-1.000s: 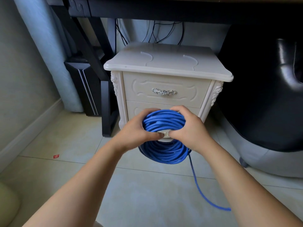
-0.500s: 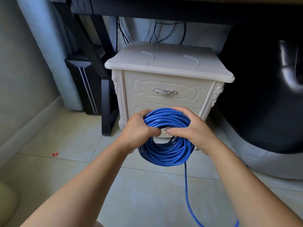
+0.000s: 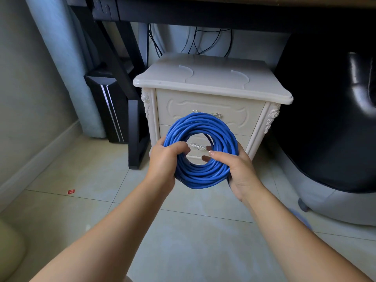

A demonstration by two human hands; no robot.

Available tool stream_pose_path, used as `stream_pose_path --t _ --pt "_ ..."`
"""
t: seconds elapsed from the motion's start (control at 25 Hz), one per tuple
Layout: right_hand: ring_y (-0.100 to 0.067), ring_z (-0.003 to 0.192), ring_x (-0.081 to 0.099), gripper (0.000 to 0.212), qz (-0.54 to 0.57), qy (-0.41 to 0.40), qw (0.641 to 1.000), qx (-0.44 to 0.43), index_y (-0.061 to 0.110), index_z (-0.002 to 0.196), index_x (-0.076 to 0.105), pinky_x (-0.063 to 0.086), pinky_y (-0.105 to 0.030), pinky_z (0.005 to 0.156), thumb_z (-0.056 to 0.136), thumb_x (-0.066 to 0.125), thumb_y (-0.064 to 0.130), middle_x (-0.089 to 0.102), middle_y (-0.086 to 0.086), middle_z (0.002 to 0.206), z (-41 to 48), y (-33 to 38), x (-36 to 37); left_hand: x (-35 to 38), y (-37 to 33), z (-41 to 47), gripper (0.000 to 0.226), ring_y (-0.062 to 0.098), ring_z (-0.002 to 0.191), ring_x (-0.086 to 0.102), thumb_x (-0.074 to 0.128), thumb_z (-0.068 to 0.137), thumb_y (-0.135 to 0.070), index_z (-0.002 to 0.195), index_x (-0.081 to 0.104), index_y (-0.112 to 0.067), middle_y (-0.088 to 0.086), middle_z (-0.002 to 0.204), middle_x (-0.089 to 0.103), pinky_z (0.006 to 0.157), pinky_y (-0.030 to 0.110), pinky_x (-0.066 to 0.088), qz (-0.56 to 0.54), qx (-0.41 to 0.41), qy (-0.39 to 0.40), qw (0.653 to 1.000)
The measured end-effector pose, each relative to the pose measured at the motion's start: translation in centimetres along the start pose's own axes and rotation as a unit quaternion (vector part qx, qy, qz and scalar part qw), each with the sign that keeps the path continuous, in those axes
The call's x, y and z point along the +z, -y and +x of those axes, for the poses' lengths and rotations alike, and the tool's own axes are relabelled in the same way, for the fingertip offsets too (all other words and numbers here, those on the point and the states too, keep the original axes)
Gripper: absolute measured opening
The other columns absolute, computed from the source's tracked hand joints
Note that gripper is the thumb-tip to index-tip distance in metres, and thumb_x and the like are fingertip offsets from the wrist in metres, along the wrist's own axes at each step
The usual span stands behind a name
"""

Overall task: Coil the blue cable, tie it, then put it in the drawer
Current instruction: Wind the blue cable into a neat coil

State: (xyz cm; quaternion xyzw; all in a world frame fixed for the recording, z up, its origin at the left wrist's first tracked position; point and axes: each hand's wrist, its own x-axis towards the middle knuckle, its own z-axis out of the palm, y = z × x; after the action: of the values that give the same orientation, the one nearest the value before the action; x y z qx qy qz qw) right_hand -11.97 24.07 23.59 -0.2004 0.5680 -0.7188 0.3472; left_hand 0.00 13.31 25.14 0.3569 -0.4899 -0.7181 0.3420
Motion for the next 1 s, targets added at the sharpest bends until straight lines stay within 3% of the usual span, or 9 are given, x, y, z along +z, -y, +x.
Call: stream_pose_path --t 0.2,0.36,0.48,0.6,0.72,0.84,0.92,1.0 --pt "-0.033 0.085 0.073 0.036 0.036 -0.068 0.997 0.024 0.006 0.112 0.061 0.057 -0.048 0.083 0.080 0.067 -0.006 0.070 -0.017 0.095 -0.3 -0.7 1.4 0.5 1.0 -0.6 0.023 0.023 0.069 0.048 0.062 0.066 -0.004 0.087 0.059 -0.012 0.007 0.070 0.050 0.065 0.037 0.041 -0.049 -0.005 -0.016 0.999" --pt "-0.027 0.068 0.063 0.034 0.042 -0.133 0.990 0.010 0.009 0.100 0.059 0.055 -0.042 0.071 0.074 0.059 -0.013 0.059 -0.012 0.078 0.3 0.1 0.9 0.3 0.8 -0.2 0.029 0.028 0.085 0.066 0.069 0.076 -0.007 0.104 0.061 -0.009 0.010 0.083 0.064 0.081 0.043 0.054 -0.012 -0.043 0.094 0.995" --pt "-0.026 0.071 0.061 0.038 -0.042 -0.116 0.992 -0.031 0.017 0.092 0.060 0.055 -0.039 0.068 0.070 0.059 -0.014 0.059 -0.008 0.078 0.7 1.2 0.4 -0.5 -0.2 0.7 0.050 0.020 0.100 0.070 0.076 0.072 -0.023 0.119 0.061 -0.013 0.008 0.107 0.072 0.092 0.046 0.055 0.043 -0.037 0.137 0.989" --pt "-0.013 0.070 0.061 0.050 -0.202 -0.060 0.973 -0.098 0.031 0.095 0.062 0.054 -0.032 0.066 0.067 0.064 -0.010 0.064 0.004 0.080 0.4 2.0 0.5 -1.2 -1.2 1.2 0.052 0.008 0.085 0.068 0.082 0.071 -0.020 0.119 0.061 -0.023 -0.006 0.094 0.071 0.076 0.024 0.053 0.159 0.060 0.147 0.974" --pt "-0.007 0.074 0.063 0.052 -0.331 -0.009 0.934 -0.138 0.039 0.098 0.059 0.050 -0.023 0.068 0.069 0.067 -0.003 0.067 0.013 0.086 0.0 2.1 0.7 -1.8 -1.6 1.3 0.056 0.004 0.084 0.069 0.083 0.072 -0.012 0.119 0.058 -0.031 -0.012 0.096 0.071 0.074 0.017 0.053 0.302 0.136 0.165 0.929" --pt "-0.009 0.086 0.063 0.056 -0.424 0.040 0.891 -0.158 0.047 0.103 0.058 0.052 -0.027 0.074 0.068 0.068 0.004 0.066 0.014 0.092 -0.2 2.1 0.7 -1.5 -1.5 0.9 0.051 0.000 0.076 0.066 0.082 0.067 -0.015 0.108 0.059 -0.034 -0.013 0.090 0.068 0.065 0.013 0.049 0.416 0.186 0.176 0.873" --pt "-0.007 0.088 0.063 0.056 -0.421 0.051 0.891 -0.163 0.047 0.101 0.058 0.053 -0.029 0.077 0.069 0.069 0.002 0.066 0.016 0.094 -0.2 2.0 0.6 -1.2 -1.2 0.7 0.042 0.000 0.066 0.062 0.078 0.065 -0.013 0.097 0.059 -0.032 -0.011 0.080 0.067 0.059 0.017 0.047 0.430 0.186 0.157 0.869" --pt "-0.004 0.085 0.064 0.058 -0.388 0.044 0.905 -0.171 0.047 0.101 0.058 0.054 -0.026 0.075 0.069 0.068 0.000 0.067 0.017 0.095 -0.4 2.0 0.7 -1.1 -1.1 0.6 0.038 0.004 0.060 0.060 0.076 0.064 -0.008 0.093 0.061 -0.027 -0.009 0.075 0.065 0.057 0.020 0.047 0.403 0.175 0.137 0.888"
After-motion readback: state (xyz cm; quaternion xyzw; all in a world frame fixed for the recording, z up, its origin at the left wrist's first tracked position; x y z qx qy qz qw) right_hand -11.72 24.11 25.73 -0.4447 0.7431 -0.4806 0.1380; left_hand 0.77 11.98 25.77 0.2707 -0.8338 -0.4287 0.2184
